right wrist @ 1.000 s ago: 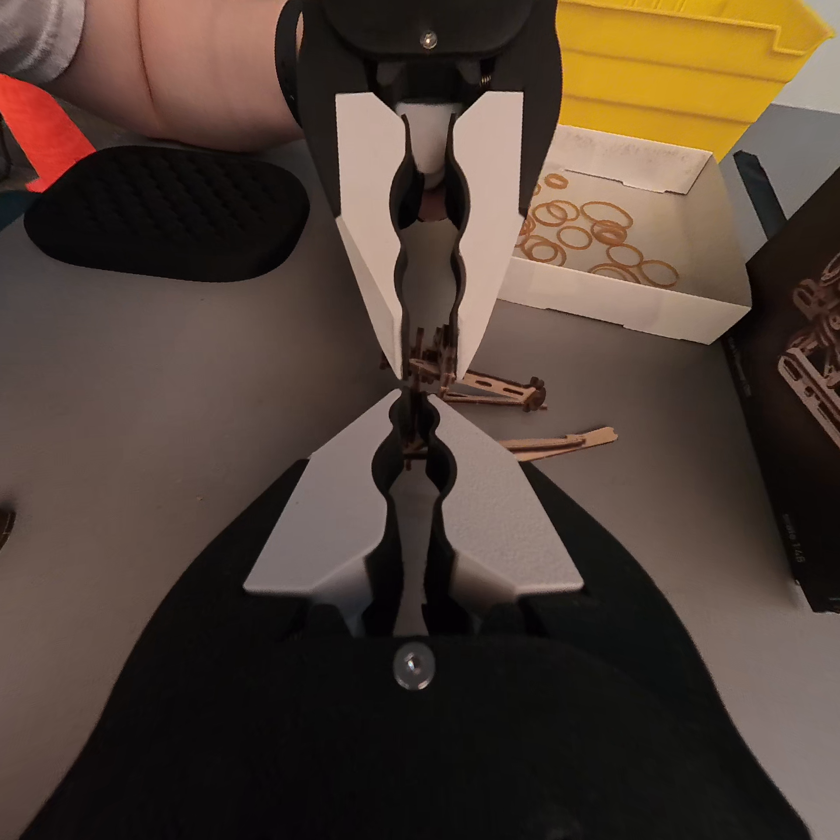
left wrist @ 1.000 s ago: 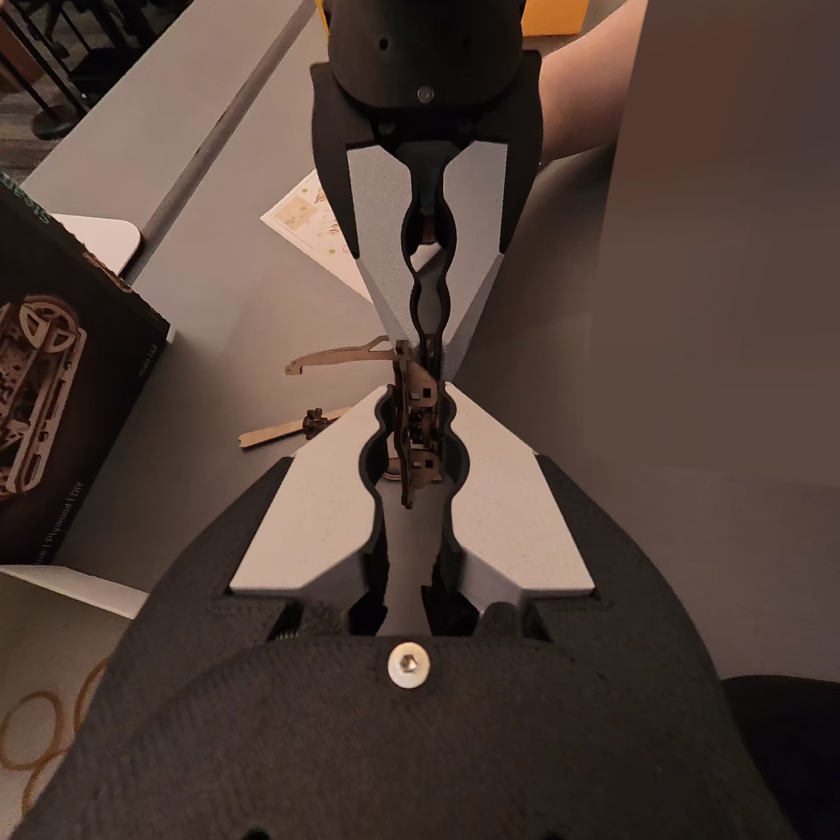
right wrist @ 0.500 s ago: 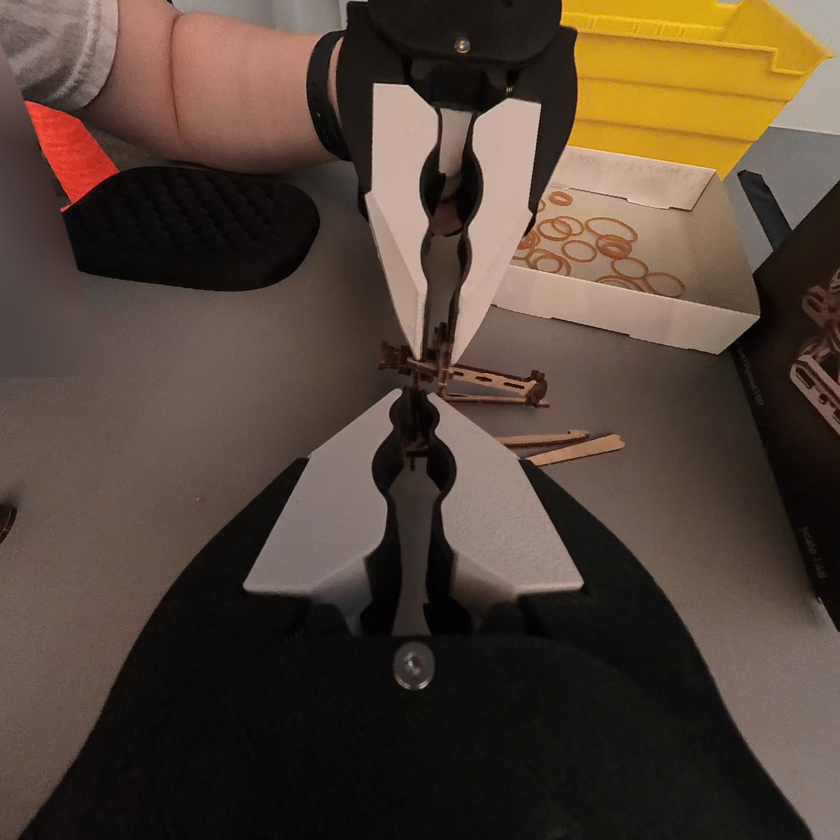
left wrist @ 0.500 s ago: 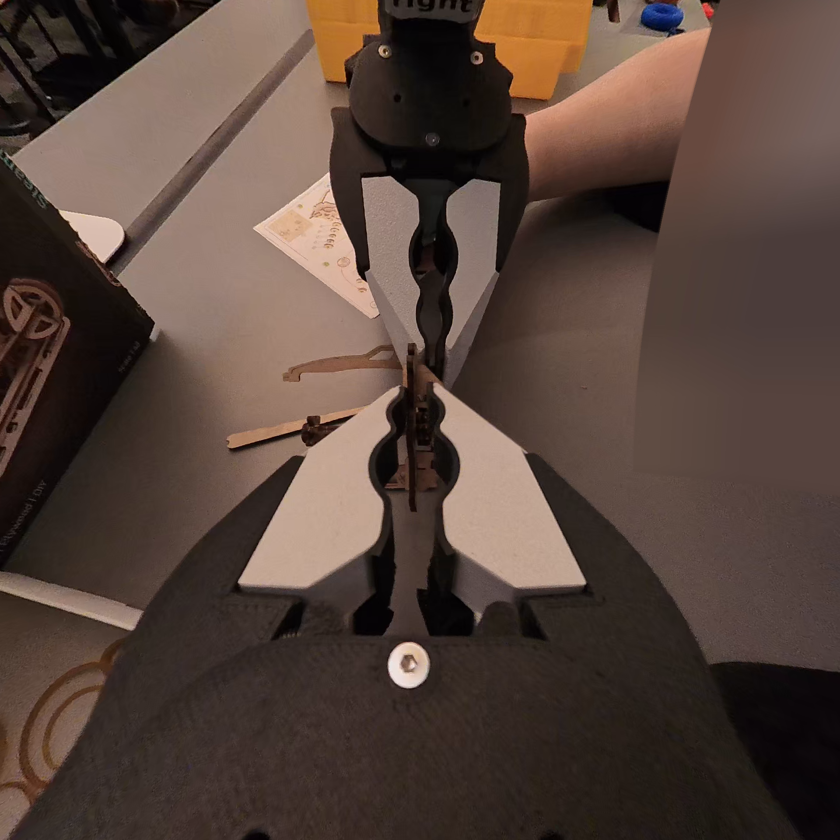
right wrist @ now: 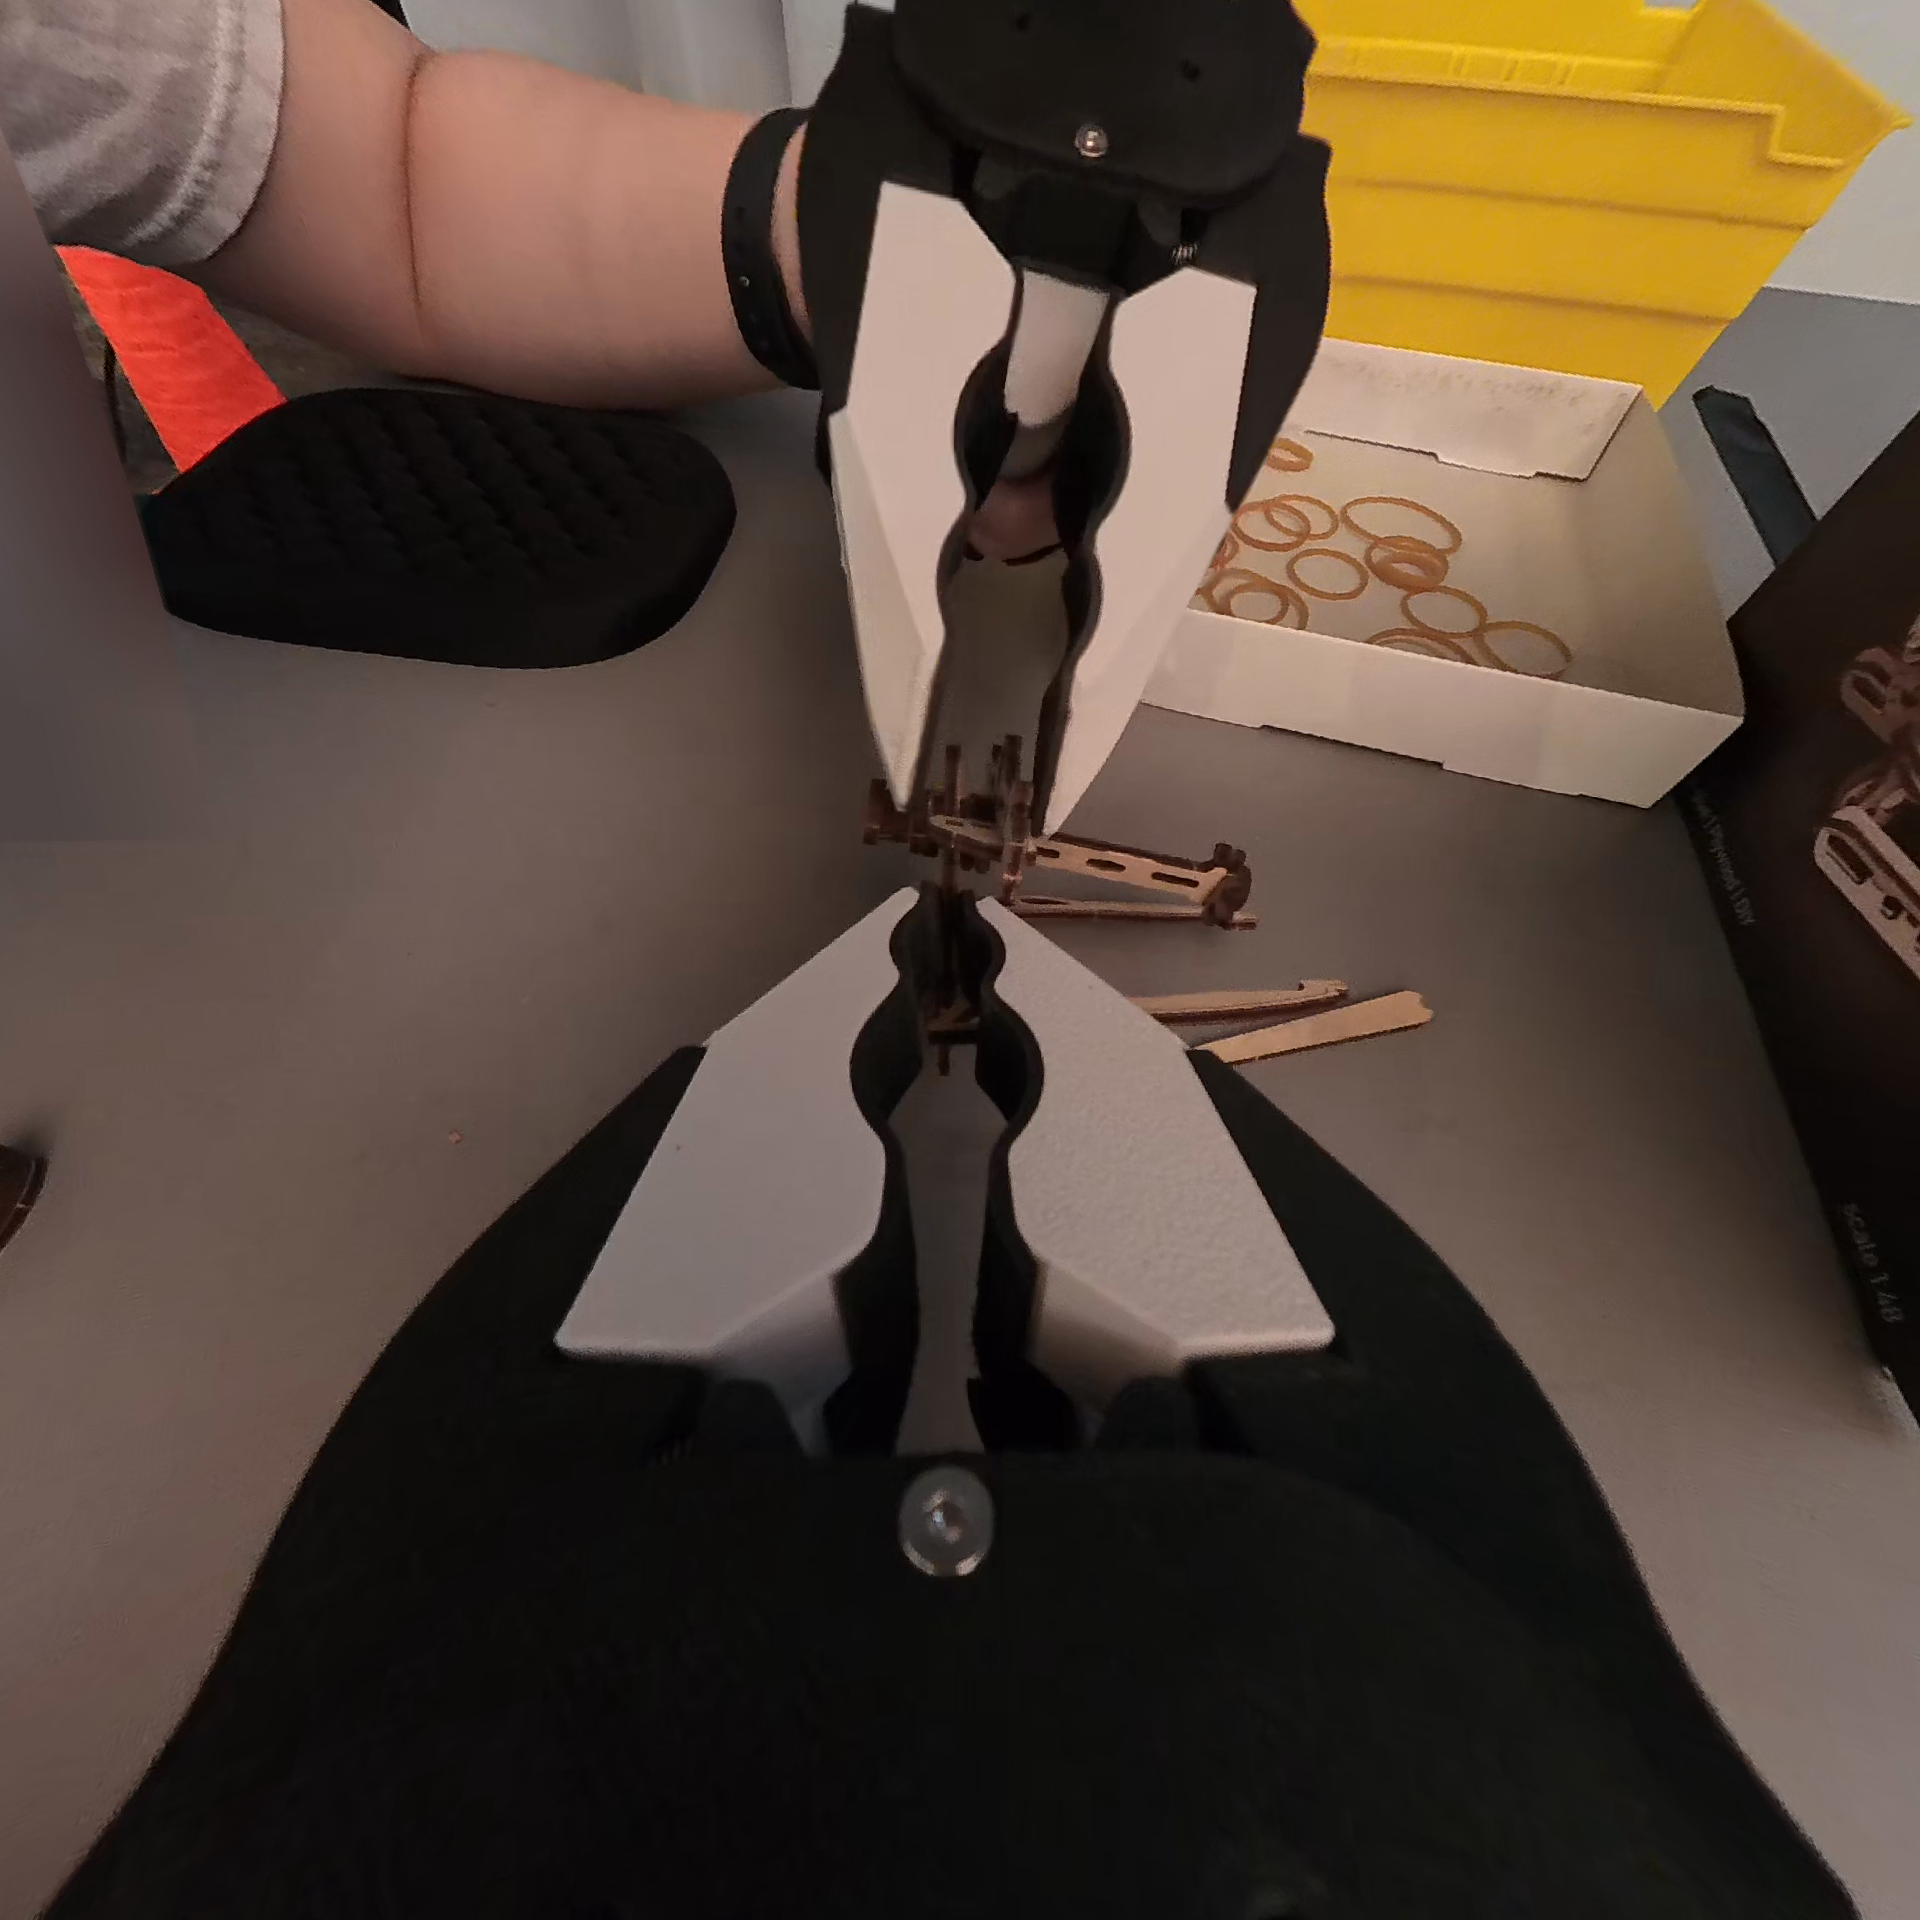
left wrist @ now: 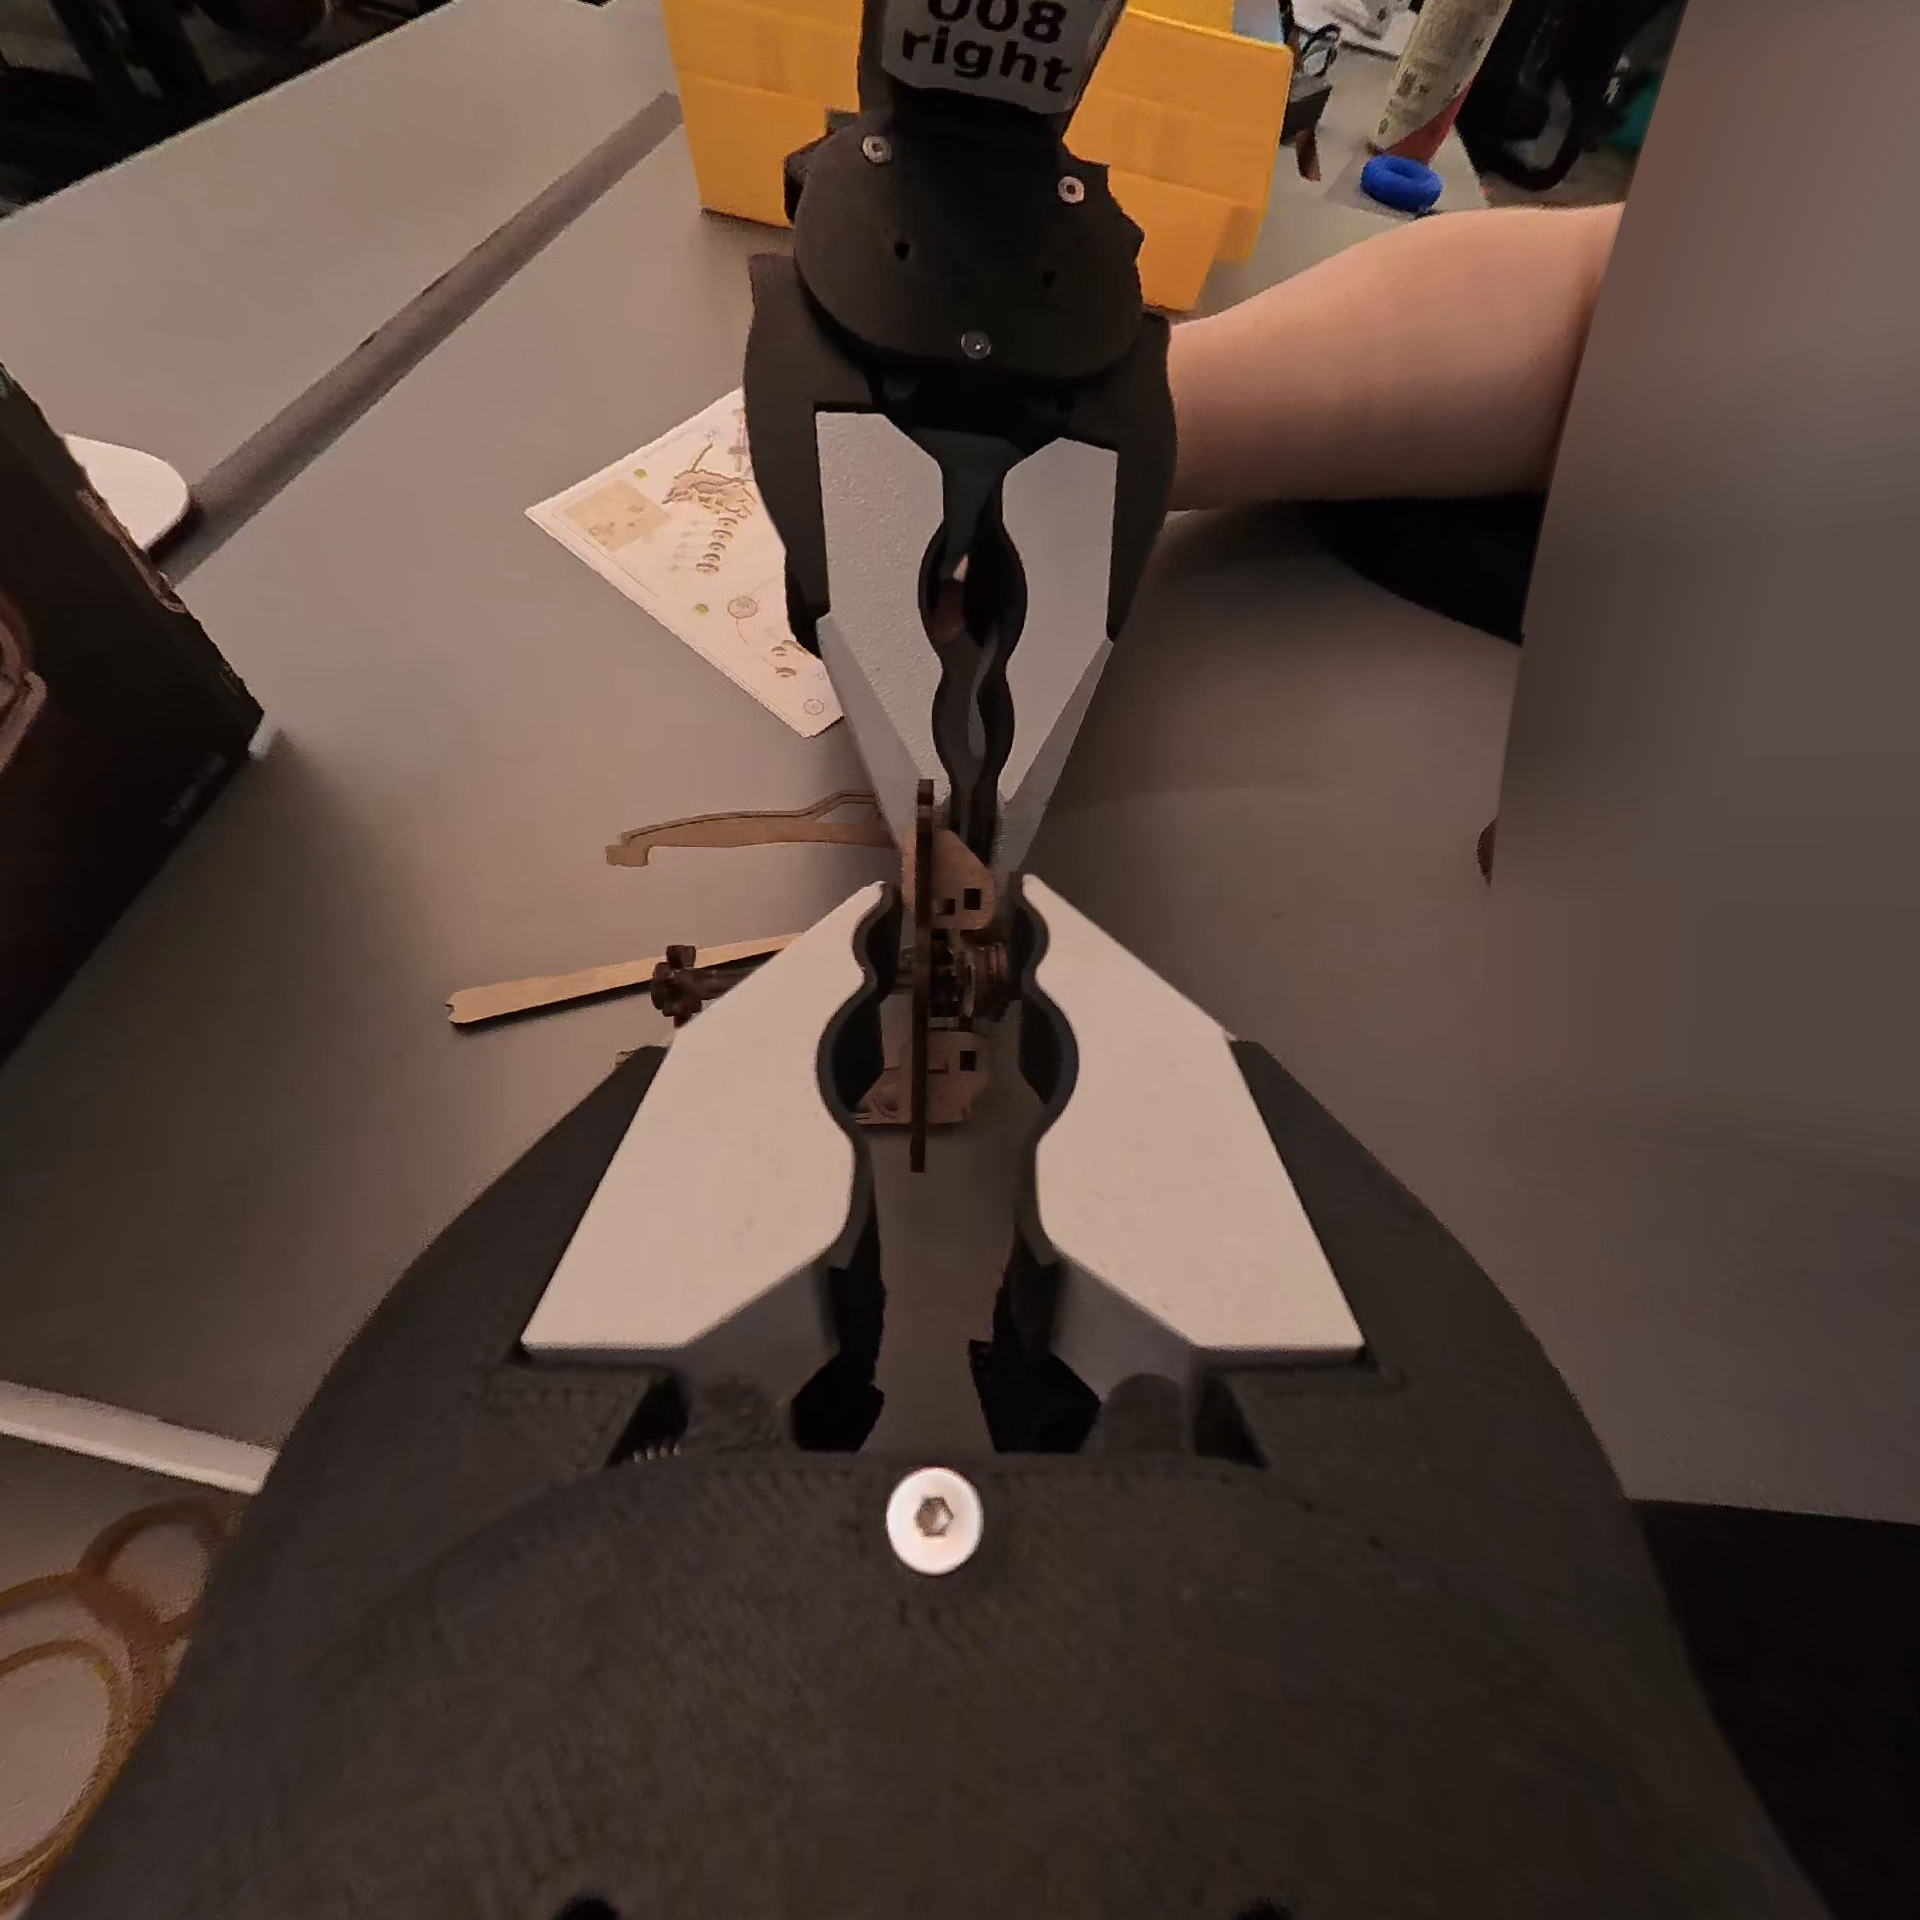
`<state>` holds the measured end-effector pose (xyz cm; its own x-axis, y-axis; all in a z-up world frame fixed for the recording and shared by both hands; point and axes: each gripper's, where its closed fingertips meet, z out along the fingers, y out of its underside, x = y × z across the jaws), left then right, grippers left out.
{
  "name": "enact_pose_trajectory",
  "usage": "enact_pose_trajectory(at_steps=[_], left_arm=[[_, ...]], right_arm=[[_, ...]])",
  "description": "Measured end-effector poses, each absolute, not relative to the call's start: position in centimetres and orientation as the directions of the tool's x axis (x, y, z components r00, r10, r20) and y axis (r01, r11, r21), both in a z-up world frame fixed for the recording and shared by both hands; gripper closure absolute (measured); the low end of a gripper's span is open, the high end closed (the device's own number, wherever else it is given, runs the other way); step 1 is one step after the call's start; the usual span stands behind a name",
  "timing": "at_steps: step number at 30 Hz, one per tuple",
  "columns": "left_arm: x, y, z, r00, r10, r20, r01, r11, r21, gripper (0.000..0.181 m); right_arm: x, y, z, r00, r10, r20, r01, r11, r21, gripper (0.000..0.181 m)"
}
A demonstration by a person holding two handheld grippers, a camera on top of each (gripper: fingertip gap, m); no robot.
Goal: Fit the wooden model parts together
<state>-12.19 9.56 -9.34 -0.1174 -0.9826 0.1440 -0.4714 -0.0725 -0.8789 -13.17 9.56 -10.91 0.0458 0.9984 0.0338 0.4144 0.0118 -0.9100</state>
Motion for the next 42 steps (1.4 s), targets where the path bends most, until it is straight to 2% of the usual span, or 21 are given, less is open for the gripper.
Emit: enact_pose_trajectory(at_steps=[3,9,18,25,39,42], left_arm=[[-12.21,10.08,-9.51,-0.094,-0.987,0.134,-0.471,-0.074,-0.879,0.179],[-12.24,9.72,-9.53,-0.115,-0.978,0.172,-0.466,-0.1,-0.879,0.169],[-12.3,9.73,-9.57,-0.107,-0.983,0.146,-0.478,-0.078,-0.875,0.171],[-12.16,10.03,-9.54,-0.075,-0.996,0.053,-0.489,-0.009,-0.872,0.172],[-12.27,10.14,-9.68,-0.07,-0.994,0.086,-0.483,-0.041,-0.875,0.176],[-12.22,10.25,-9.61,-0.06,-0.987,0.149,-0.475,-0.103,-0.874,0.175]], right_arm=[[-13.22,9.43,-10.9,0.039,0.998,0.042,0.415,0.021,-0.91,0.18],[-13.16,9.48,-10.9,0.04,0.999,0.035,0.412,0.015,-0.911,0.18],[-13.22,9.46,-10.89,0.044,0.999,0.02,0.422,0.0,-0.907,0.18],[-13.11,9.74,-10.89,0.073,0.997,-0.018,0.419,-0.046,-0.907,0.18],[-13.28,9.73,-10.91,0.074,0.997,0.003,0.441,-0.03,-0.897,0.18],[-13.25,9.79,-10.91,0.079,0.997,-0.014,0.417,-0.046,-0.908,0.18]])
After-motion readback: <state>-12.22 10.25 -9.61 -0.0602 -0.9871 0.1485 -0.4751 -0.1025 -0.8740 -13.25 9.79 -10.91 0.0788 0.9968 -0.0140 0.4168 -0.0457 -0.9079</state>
